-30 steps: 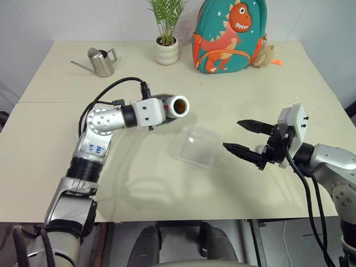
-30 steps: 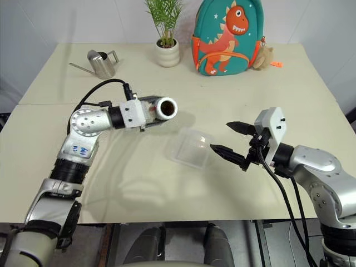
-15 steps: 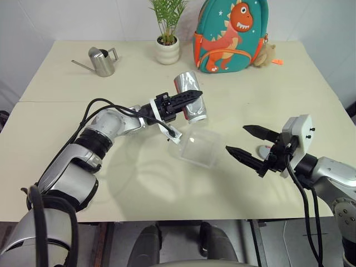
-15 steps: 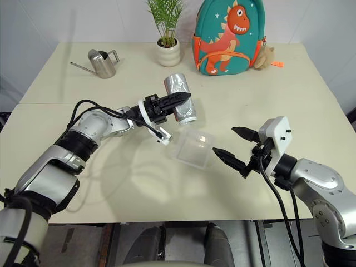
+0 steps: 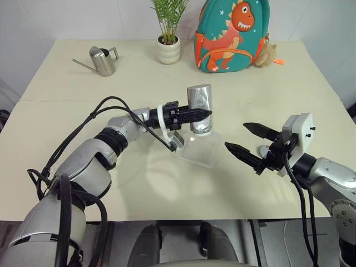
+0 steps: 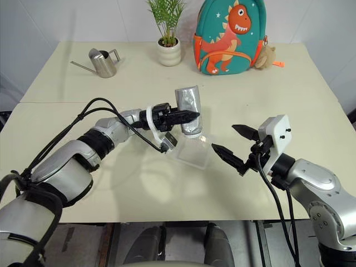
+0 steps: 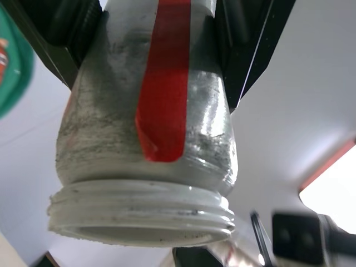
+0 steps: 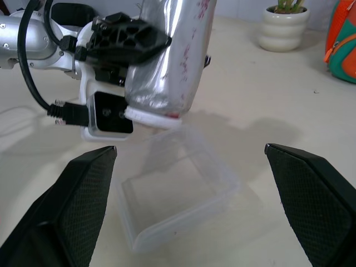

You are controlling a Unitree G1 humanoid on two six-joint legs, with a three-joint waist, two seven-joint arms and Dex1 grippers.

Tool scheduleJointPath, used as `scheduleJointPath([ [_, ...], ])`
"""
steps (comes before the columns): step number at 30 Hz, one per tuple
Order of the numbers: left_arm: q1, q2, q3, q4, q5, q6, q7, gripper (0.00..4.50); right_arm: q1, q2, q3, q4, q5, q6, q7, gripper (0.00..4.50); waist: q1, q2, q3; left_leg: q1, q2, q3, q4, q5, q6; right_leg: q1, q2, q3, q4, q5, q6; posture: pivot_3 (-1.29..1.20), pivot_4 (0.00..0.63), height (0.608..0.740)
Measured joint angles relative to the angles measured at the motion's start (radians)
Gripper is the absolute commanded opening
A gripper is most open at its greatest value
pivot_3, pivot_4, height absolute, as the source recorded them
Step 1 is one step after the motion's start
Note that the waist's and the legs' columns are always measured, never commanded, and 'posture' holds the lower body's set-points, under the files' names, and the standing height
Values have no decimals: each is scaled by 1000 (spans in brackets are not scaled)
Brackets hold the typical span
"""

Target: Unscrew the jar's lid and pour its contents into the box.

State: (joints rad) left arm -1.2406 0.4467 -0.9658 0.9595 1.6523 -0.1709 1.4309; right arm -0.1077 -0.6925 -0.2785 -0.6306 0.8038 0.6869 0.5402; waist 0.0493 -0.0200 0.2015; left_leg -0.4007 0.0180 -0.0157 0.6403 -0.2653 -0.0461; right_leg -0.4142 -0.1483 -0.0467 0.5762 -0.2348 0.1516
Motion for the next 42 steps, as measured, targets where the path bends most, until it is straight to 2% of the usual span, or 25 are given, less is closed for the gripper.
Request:
scheduleJointPath([
  [22, -177, -96, -219, 199, 48, 158, 72, 1943, -66, 81, 101, 31, -17, -14, -17, 4486, 1, 0, 0, -4, 0, 0, 8, -2, 1, 0, 0, 0, 1, 1, 2, 0, 150, 740],
  [29, -182, -98, -230, 210, 30, 139, 74, 1943, -68, 94, 118, 44, -31, -31, -9, 4486, -1, 0, 0, -4, 0, 0, 8, -2, 1, 0, 0, 0, 1, 1, 2, 0, 150, 740],
  [36, -182, -67, -224, 187, -6, 91, 75, 1943, -68, 95, 118, 49, -35, -32, 7, 4486, 0, 0, 0, -4, 0, 0, 8, -2, 1, 0, 0, 0, 2, 1, 2, 0, 150, 740],
  [41, -182, 14, -210, 100, -61, -89, 92, 1943, -67, 88, 116, 50, -34, -32, 28, 4486, -2, 0, 0, -4, 0, 0, 8, -2, 1, 0, 0, 0, 2, 1, 2, 0, 150, 740],
  [42, -179, 43, -201, 52, -101, -180, 79, 1943, -67, 83, 116, 50, -34, -32, 36, 4486, -4, 0, 0, -4, 0, 0, 8, -1, 0, 0, 0, 1, 2, 1, 2, 0, 150, 740],
])
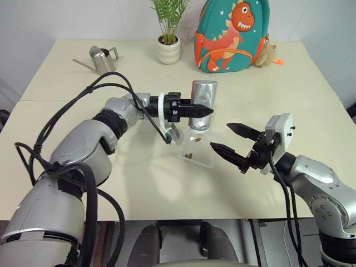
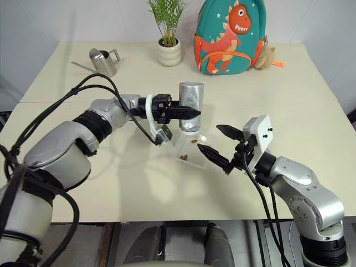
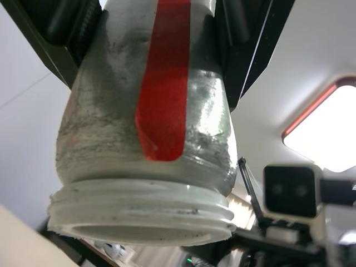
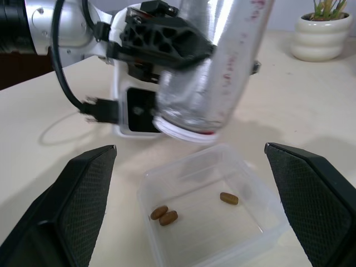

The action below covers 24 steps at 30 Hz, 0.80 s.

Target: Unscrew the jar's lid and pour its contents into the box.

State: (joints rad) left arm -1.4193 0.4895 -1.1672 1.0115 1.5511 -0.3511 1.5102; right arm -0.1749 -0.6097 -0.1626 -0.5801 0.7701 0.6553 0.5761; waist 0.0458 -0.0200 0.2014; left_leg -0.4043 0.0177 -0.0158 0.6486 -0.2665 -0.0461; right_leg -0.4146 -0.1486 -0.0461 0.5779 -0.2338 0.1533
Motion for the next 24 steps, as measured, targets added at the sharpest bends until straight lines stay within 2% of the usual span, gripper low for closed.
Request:
scheduleJointPath([
  [2, 7, 43, 38, -58, -81, -157, -55, 1943, 0, -8, -1, 1, 1, 0, 11, 4486, 0, 0, 0, 0, 0, 0, 0, 0, 0, 0, 0, 0, 0, 0, 0, 0, 150, 740],
  [4, 28, 77, 123, -63, -259, -376, -234, 1943, -5, -19, -1, 5, 1, 1, 29, 4486, -2, 0, 0, 0, 0, 0, 1, 0, -1, 0, 0, 0, 0, 0, 0, 0, 150, 740],
  [6, 78, 101, 243, -18, -508, -578, -494, 1943, -18, -35, 0, 18, 4, 1, 55, 4486, -8, 1, 0, 1, 0, 1, 2, 0, -1, 0, 0, 0, 1, 1, -1, 0, 150, 740],
  [8, 176, 118, 377, 11, -810, -675, -784, 1943, -26, -56, -1, 36, 5, 1, 82, 4486, -17, 1, 0, 2, 0, 2, 2, 0, 0, 1, -1, 0, 2, 1, -1, 0, 150, 740],
  [9, 259, 115, 473, -6, -1031, -653, -992, 1943, -37, -65, 1, 46, 4, 1, 102, 4486, -22, 1, -1, 2, 0, 2, 3, 0, 0, 1, -1, 1, 2, 1, -1, 0, 150, 740],
  [10, 283, 109, 503, -11, -1094, -638, -1048, 1943, -38, -69, 0, 48, 4, 1, 108, 4486, -22, 1, -1, 2, 0, 2, 3, 0, 0, 1, -1, 1, 2, 1, -1, 0, 150, 740],
  [11, 333, 102, 543, -11, -1235, -596, -1189, 1943, -40, -81, 0, 55, 4, 1, 121, 4486, -23, -2, 1, 1, 1, 1, 5, 0, 1, 1, 0, 0, 5, 1, -1, 0, 150, 740],
  [12, 380, 92, 620, -71, -1383, -491, -1350, 1943, -53, -87, 9, 65, 3, 1, 144, 4486, -22, -1, 1, 2, 0, 1, 7, 0, 2, 2, -1, 1, 6, 1, -1, 0, 150, 740],
  [13, 443, 66, 784, -140, -1615, -283, -1528, 1943, -91, -107, 25, 90, -4, -1, 185, 4486, -25, 0, 0, 2, 0, 2, 10, -1, 3, 2, -1, 3, 8, 2, -1, 0, 150, 740],
  [14, 489, 70, 903, -170, -1767, -112, -1628, 1943, -120, -131, 39, 108, -12, -6, 222, 4486, -36, 0, 0, 3, 0, 2, 11, -2, 4, 3, -1, 3, 9, 2, -1, 0, 150, 740],
  [16, 553, 90, 1041, -194, -1902, 86, -1695, 1943, -131, -148, 41, 131, -26, -19, 259, 4486, -49, 0, 0, 6, 0, 1, 11, -2, 5, 5, 0, 3, 10, 2, -1, 0, 150, 740],
  [19, 628, 107, 1185, -217, -1988, 290, -1715, 1943, -145, -155, 60, 167, -49, -27, 300, 4486, -49, -1, 0, 7, 0, 1, 11, -2, 5, 5, 0, 3, 11, 2, -1, 0, 150, 740],
  [21, 651, 126, 1268, -206, -2011, 370, -1717, 1943, -153, -155, 73, 176, -61, -31, 320, 4486, -47, -2, 0, 7, 0, 1, 11, -2, 5, 5, 0, 3, 12, 2, -1, 0, 150, 740],
  [24, 663, 160, 1357, -167, -2017, 391, -1727, 1943, -154, -155, 76, 178, -69, -38, 330, 4486, -42, -4, -2, 7, 0, 1, 11, -2, 5, 5, 0, 3, 11, 2, -1, 0, 150, 740],
])
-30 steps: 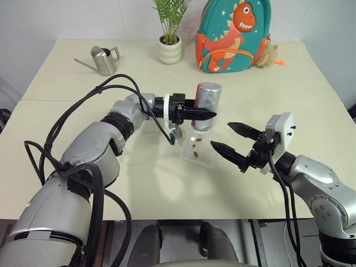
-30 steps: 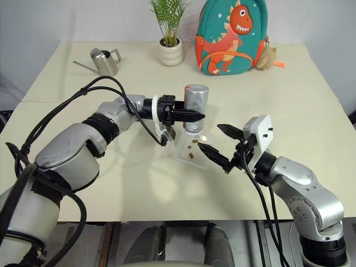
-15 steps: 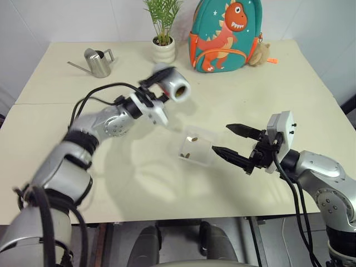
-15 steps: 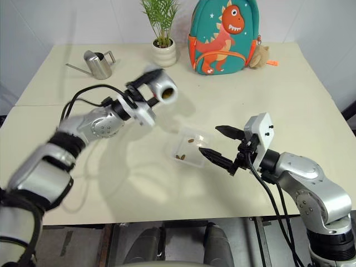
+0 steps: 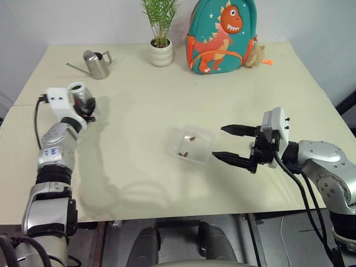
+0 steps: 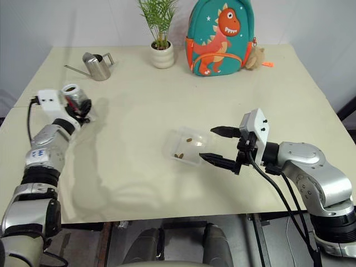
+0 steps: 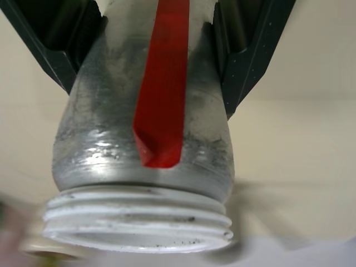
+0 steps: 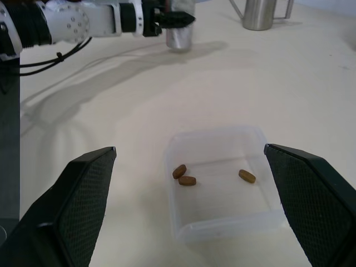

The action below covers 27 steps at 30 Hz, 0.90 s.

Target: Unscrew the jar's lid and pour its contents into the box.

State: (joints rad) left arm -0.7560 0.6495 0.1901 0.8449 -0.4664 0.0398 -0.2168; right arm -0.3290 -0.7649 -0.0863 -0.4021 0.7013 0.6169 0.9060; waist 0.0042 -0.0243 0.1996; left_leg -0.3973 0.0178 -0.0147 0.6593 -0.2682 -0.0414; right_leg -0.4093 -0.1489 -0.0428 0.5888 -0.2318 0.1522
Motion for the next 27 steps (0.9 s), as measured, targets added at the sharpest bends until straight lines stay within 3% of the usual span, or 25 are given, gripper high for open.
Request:
scheduleJointPath([
  [3, 30, 34, 102, 78, -3, -31, -37, 1943, 8, 0, -1, -1, -5, 0, 1, 4486, -3, -2, -1, 0, 0, 0, -1, 0, 0, 0, 0, 0, -1, 0, 0, 0, 150, 740],
  [12, 113, 22, 184, 97, 39, -152, -68, 1943, 75, -13, -4, -29, -34, 0, -16, 4486, 2, -5, -3, 1, 0, 1, -2, -1, -1, 0, 0, 0, -1, 0, -1, 0, 150, 740],
  [20, 247, -54, 196, -2, 46, -169, -103, 4431, 113, -20, -11, -88, -22, 40, -39, 4500, 1, -6, -4, 5, 1, 2, -6, 0, -1, 1, 0, 0, -3, 1, -3, 0, 150, 740],
  [27, 302, -46, 204, -90, 64, -147, -109, 4473, 112, -20, -11, -87, -21, 47, -48, 4500, -3, -7, -4, 6, 2, 3, -8, 0, -1, 1, 0, 0, -4, 1, -4, 0, 150, 740],
])
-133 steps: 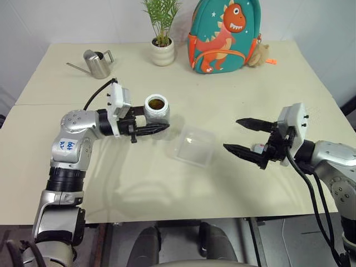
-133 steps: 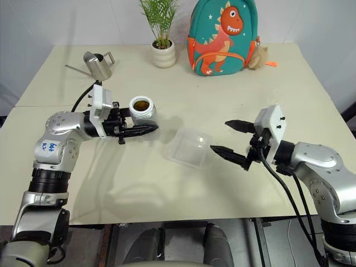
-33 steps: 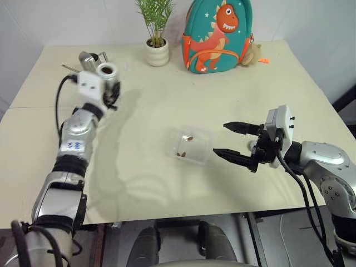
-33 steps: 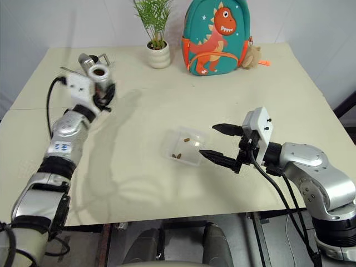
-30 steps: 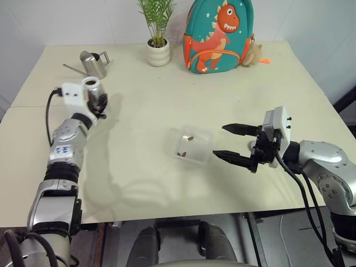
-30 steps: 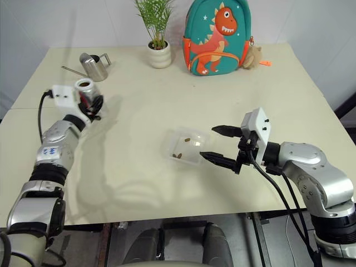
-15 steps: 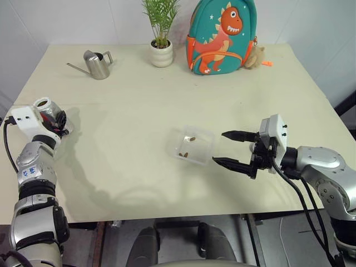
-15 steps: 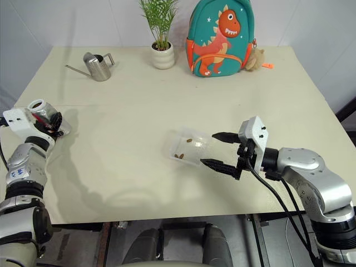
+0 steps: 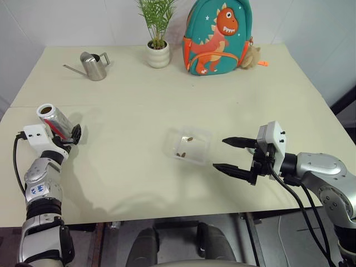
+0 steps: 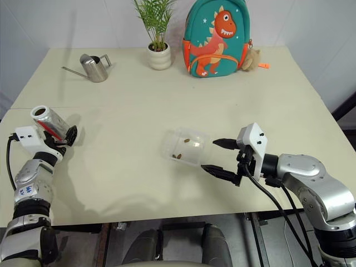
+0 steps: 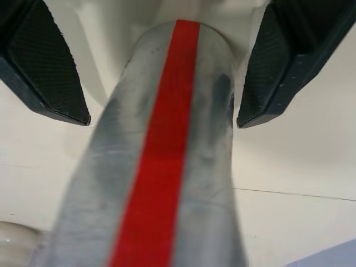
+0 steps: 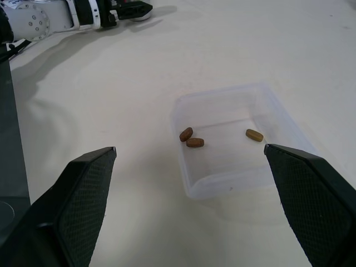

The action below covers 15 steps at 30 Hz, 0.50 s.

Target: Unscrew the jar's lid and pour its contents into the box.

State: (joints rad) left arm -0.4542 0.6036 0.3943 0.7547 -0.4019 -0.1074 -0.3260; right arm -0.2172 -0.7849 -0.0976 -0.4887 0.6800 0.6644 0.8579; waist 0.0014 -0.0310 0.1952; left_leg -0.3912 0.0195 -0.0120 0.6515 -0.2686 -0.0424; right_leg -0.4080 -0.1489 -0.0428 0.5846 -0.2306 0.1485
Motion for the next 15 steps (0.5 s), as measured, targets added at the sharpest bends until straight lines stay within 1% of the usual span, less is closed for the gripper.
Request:
scheduleJointPath([
  [3, 37, 20, -2, -51, 17, 6, -28, 4473, -17, 1, 0, 27, -15, -9, 0, 4500, -1, 0, 0, 0, 0, 0, -1, 0, 0, 0, 0, 0, 0, 0, 0, 0, 150, 740],
  [6, 110, 70, -2, -130, 41, 15, -66, 4473, -33, 2, 2, 72, -36, -28, 5, 4500, -3, 0, 0, 0, 0, 1, -3, 0, 0, -1, 0, 0, -1, 0, -1, 0, 150, 740],
  [11, 252, 155, -8, -169, 68, 20, -216, 4473, -37, 1, 1, 133, -51, -59, 44, 4500, -3, 0, 0, 1, 2, 3, -4, -1, -2, -2, 1, 0, -2, -2, -3, 0, 150, 740],
  [15, 335, 221, -11, -233, 78, 13, -340, 4473, -51, 1, 2, 178, -70, -103, 85, 4500, -1, 0, 0, 1, 6, 4, -4, -2, -4, -2, 3, 0, -7, -2, -5, 0, 150, 740],
])
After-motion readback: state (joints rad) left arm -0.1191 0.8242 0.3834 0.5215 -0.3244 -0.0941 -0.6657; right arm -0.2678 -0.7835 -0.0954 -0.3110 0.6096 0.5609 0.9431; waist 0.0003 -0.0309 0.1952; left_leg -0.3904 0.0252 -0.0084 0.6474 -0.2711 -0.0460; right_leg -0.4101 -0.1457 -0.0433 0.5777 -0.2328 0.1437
